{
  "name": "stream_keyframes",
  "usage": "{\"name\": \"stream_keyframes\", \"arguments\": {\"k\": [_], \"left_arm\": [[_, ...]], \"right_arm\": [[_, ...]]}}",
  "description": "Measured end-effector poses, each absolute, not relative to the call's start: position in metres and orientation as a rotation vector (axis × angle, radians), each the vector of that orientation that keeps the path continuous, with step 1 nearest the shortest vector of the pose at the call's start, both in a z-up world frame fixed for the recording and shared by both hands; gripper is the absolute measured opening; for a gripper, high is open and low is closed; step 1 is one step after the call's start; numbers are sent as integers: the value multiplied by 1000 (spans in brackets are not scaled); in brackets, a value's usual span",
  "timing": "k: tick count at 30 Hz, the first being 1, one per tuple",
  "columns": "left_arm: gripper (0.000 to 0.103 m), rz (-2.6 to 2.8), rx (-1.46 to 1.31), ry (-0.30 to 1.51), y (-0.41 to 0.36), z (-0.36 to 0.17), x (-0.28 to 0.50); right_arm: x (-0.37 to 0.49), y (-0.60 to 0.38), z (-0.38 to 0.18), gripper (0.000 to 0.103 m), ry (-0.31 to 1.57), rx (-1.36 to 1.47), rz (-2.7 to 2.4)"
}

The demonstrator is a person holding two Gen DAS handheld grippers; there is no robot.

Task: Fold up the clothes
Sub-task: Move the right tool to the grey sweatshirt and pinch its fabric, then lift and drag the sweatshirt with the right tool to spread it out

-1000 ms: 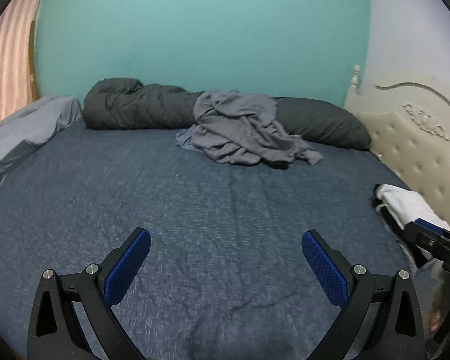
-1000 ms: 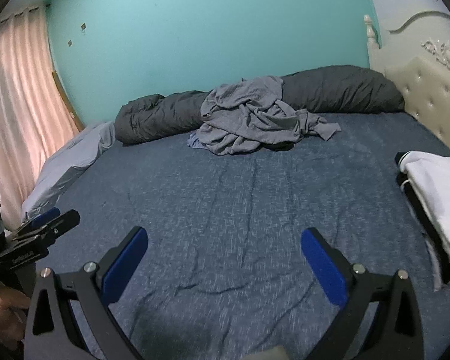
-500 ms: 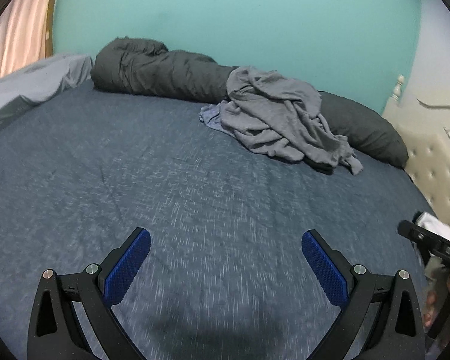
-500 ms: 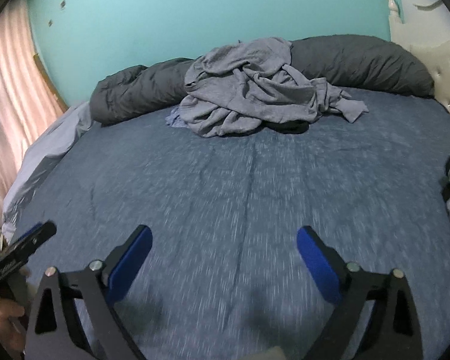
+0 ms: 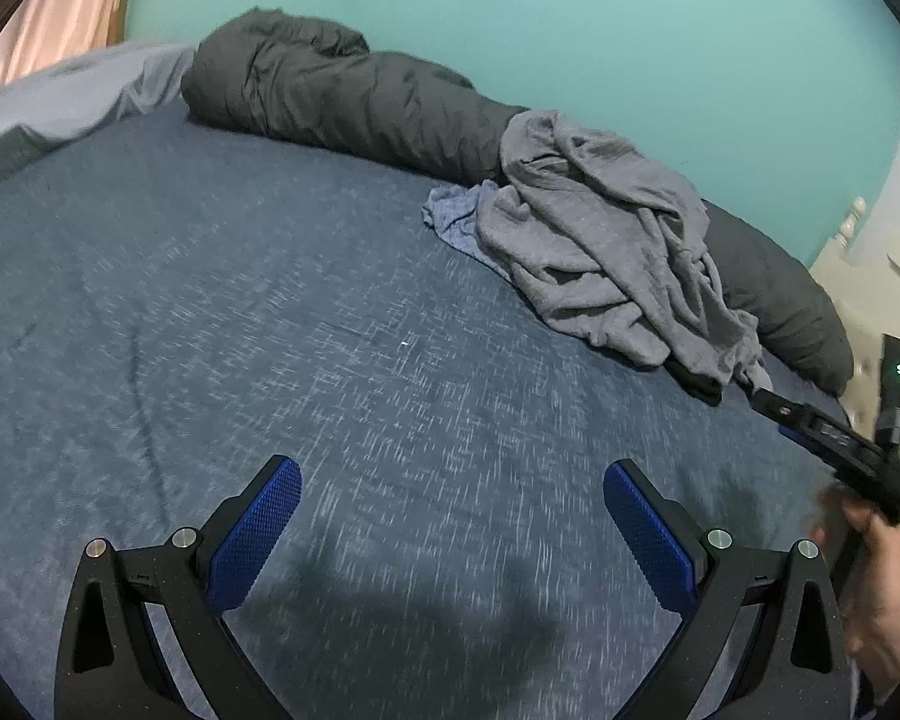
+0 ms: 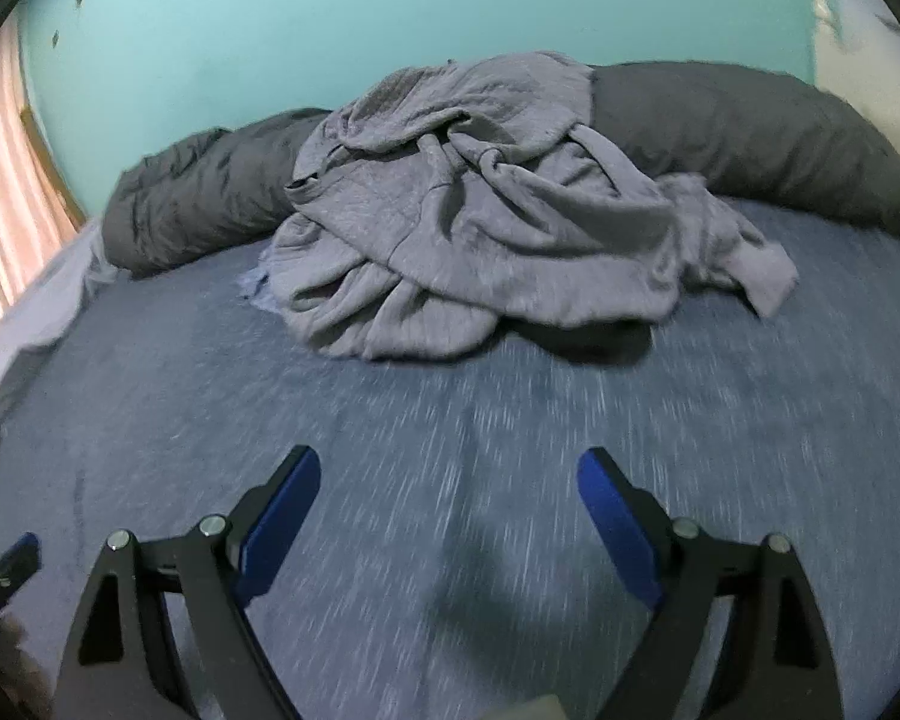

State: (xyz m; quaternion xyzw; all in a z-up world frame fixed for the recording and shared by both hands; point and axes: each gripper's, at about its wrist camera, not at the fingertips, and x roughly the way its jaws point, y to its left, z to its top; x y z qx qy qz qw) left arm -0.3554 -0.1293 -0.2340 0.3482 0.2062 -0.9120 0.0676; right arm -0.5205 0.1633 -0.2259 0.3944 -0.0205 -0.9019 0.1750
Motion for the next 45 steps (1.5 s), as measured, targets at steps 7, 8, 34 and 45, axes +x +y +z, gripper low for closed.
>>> {"name": "stream_keyframes", "arguments": {"k": [7,8,34,45], "left_arm": [[103,-2746,1055,626,-141,-252,-383],[103,-2745,1056,627,-142,-255,-387],[103,-2751,1048,640,-160,-254,-348],[103,-2721,1108,630,-162,-248,-255]], "right_arm": [[-595,130,-244,89,31,1103,-2566],[-606,125,-248,89,42,1103,-2568],[-596,100,-222,2,244,939,-2536],[-439,111,-196,2,146,951,-2288]]}}
